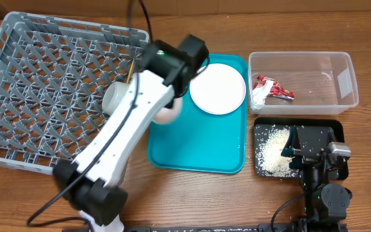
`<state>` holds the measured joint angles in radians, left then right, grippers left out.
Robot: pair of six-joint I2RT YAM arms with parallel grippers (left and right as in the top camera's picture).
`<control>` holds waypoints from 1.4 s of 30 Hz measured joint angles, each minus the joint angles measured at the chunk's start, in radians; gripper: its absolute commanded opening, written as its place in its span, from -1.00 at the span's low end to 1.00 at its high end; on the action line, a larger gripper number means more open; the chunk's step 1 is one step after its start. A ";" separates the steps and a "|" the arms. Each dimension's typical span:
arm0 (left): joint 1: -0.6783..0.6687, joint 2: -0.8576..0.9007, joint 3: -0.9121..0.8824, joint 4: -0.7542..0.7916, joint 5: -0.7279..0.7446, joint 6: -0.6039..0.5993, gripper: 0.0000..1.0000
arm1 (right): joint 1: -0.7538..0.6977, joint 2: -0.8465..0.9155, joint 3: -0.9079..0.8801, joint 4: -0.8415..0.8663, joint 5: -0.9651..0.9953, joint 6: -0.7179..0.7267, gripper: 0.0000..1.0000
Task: Sort waste into correct bins and load items into the dishwasher
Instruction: 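Lift the small white plate and stand it upright in the rack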
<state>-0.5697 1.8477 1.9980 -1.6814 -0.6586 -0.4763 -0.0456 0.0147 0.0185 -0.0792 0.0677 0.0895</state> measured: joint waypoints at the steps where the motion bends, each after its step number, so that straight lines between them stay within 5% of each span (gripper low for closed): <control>1: 0.001 -0.014 0.014 -0.003 -0.077 0.000 -0.92 | 0.000 0.000 0.000 0.001 0.000 0.000 1.00; 11: 0.138 -0.031 -0.022 -0.006 -0.454 -0.006 -0.92 | 0.000 0.000 0.000 0.000 0.000 0.000 1.00; 18: 0.316 -0.031 -0.194 0.012 -0.544 -0.157 -0.92 | 0.000 0.000 0.000 0.001 0.000 0.000 1.00; 22: 0.359 -0.031 -0.303 0.180 -0.588 -0.210 -0.92 | 0.000 0.000 0.000 0.000 0.000 -0.001 1.00; 31: 0.419 -0.030 -0.524 0.634 -0.615 0.032 -0.91 | 0.000 0.000 0.000 0.000 0.000 0.000 1.00; 42: 0.453 -0.030 -0.629 0.834 -0.462 0.189 -0.92 | 0.000 0.000 0.000 0.000 0.000 0.000 1.00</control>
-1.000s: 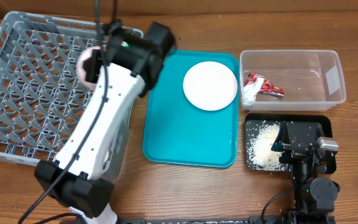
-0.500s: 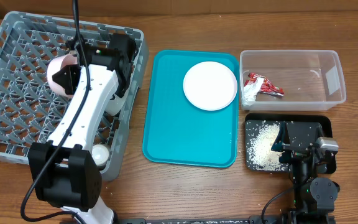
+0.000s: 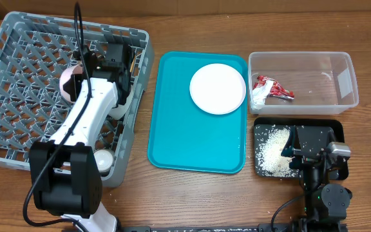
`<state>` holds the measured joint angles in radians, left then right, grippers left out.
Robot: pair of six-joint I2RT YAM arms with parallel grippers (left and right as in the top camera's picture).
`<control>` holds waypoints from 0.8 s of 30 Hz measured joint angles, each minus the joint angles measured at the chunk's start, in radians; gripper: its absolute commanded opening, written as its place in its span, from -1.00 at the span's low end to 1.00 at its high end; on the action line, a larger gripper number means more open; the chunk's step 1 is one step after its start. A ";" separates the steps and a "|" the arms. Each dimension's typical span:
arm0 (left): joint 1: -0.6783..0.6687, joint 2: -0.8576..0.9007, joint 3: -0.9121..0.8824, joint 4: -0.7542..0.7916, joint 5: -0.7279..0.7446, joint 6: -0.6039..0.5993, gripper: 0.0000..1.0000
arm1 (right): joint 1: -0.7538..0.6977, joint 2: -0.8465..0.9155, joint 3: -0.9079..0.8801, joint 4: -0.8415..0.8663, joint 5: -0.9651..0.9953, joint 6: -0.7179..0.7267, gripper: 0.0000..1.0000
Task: Sort waste into correct bins and load items into the dishwasher
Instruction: 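Lift the small white plate and stand it upright in the rack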
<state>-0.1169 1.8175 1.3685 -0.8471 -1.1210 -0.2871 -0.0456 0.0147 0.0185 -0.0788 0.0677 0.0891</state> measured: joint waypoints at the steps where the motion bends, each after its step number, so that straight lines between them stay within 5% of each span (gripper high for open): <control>1: 0.000 0.000 -0.010 0.012 -0.004 0.002 -0.92 | 0.000 0.000 0.000 0.000 0.000 0.000 1.00; 24: -0.103 -0.001 -0.063 0.044 -0.267 0.034 -0.92 | 0.000 0.000 0.000 0.000 0.000 0.001 1.00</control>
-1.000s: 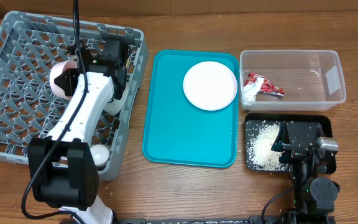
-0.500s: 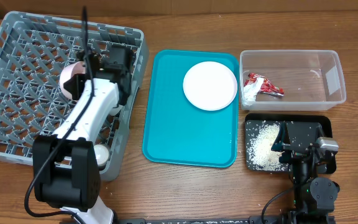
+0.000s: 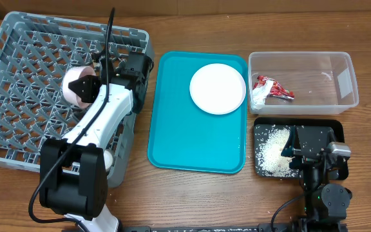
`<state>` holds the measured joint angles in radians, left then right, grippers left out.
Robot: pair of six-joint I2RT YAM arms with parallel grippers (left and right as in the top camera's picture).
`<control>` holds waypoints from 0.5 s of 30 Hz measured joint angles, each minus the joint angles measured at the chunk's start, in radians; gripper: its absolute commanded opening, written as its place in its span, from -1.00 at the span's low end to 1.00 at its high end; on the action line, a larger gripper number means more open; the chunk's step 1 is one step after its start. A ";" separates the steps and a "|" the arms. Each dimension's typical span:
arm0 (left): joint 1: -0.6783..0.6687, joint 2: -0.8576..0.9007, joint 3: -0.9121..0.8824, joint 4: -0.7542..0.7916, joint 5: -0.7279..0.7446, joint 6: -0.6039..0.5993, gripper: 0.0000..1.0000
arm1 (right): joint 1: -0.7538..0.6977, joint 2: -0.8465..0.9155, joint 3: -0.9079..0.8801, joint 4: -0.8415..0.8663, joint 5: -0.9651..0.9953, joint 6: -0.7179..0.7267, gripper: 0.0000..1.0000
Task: Sort waste into correct bins and load items into the dishwasher
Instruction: 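Lift the small white plate and stand it upright in the rack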
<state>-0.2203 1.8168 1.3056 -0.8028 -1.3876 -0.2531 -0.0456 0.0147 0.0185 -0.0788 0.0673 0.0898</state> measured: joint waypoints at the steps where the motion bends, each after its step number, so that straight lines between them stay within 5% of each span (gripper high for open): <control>1: 0.005 0.000 -0.001 0.022 -0.008 0.011 -0.92 | 0.000 0.000 0.000 0.000 0.000 0.000 1.00; 15: 0.034 0.000 -0.003 0.022 0.104 0.051 -0.92 | 0.000 0.000 0.000 0.000 0.000 0.000 1.00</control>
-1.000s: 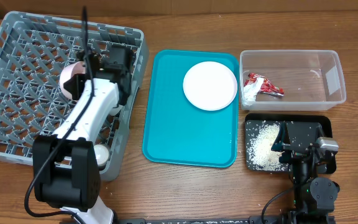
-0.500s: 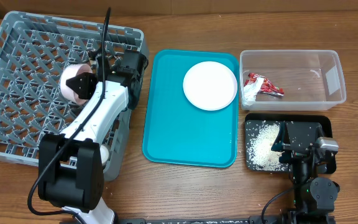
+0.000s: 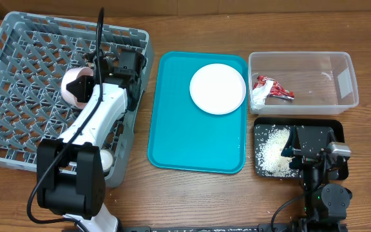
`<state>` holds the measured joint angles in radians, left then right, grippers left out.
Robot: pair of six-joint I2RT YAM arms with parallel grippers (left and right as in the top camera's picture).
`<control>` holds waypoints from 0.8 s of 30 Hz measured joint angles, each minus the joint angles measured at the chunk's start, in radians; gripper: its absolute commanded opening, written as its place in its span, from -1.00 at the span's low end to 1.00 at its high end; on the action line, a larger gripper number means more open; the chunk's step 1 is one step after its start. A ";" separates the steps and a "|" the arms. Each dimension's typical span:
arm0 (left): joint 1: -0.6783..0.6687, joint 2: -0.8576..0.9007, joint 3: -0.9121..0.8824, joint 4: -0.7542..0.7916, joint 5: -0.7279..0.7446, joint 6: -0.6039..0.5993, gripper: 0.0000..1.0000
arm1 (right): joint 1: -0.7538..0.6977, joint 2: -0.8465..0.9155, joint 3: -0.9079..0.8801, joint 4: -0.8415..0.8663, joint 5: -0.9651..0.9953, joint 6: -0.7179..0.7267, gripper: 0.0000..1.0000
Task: Sort waste into correct bins and load items into the dishwasher
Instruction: 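Lift the small white plate and stand it upright in the rack, then grasp the large white plate on the teal tray with the left gripper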
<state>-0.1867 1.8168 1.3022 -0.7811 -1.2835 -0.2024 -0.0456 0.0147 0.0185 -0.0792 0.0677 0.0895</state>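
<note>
In the overhead view, a bowl [image 3: 75,88], white outside and pink inside, stands tilted on its edge among the prongs of the grey dish rack [image 3: 18,58]. My left gripper [image 3: 93,78] reaches over the rack's right side and is shut on the bowl's right rim. A white plate [image 3: 218,88] lies at the far end of the teal tray [image 3: 192,142]. My right gripper [image 3: 290,151] rests low over the black tray of rice [image 3: 269,151]; its jaws are hidden from this angle.
A clear plastic bin [image 3: 301,78] at the right holds a red and white wrapper [image 3: 268,89]. The left arm stretches from the table's front edge across the rack's right wall. Bare wooden table surrounds the containers.
The left wrist has shifted slightly left and farther over the rack, and the bowl moved a little with it. Plate, bins and right arm are unchanged.
The left gripper first held the bowl over the teal tray's left edge beside the plate. Later it was over the rack's right part with the bowl in it. The bowl then sat tilted among the prongs and stays there now, with the gripper at its rim.
</note>
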 measured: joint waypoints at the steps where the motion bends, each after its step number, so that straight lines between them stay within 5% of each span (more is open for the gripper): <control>1: -0.004 0.000 0.000 -0.001 0.002 0.000 -0.92 | 0.000 0.000 0.000 0.000 0.000 -0.001 1.00; 4: -0.028 0.000 0.000 -0.017 0.007 0.000 -0.83 | 0.000 0.000 0.000 0.000 0.000 0.000 1.00; 7: -0.058 0.000 -0.001 -0.038 0.018 0.006 -0.27 | 0.000 0.000 0.000 0.001 0.000 -0.001 1.00; 9: -0.085 0.000 -0.002 -0.048 0.025 0.003 -0.07 | 0.000 0.000 0.000 0.000 0.000 0.000 1.00; 16: -0.122 -0.013 -0.002 -0.142 0.095 -0.014 -0.02 | 0.000 0.000 0.000 0.001 0.000 0.000 1.00; 19: -0.128 -0.068 0.020 -0.186 0.238 -0.026 0.16 | 0.000 0.000 0.000 0.000 0.000 0.000 1.00; 24: -0.135 -0.236 0.145 -0.170 0.684 -0.034 0.26 | 0.000 0.000 0.000 0.001 0.000 -0.001 1.00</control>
<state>-0.3214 1.5810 1.4467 -0.9512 -0.5991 -0.2363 -0.0456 0.0147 0.0185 -0.0784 0.0677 0.0887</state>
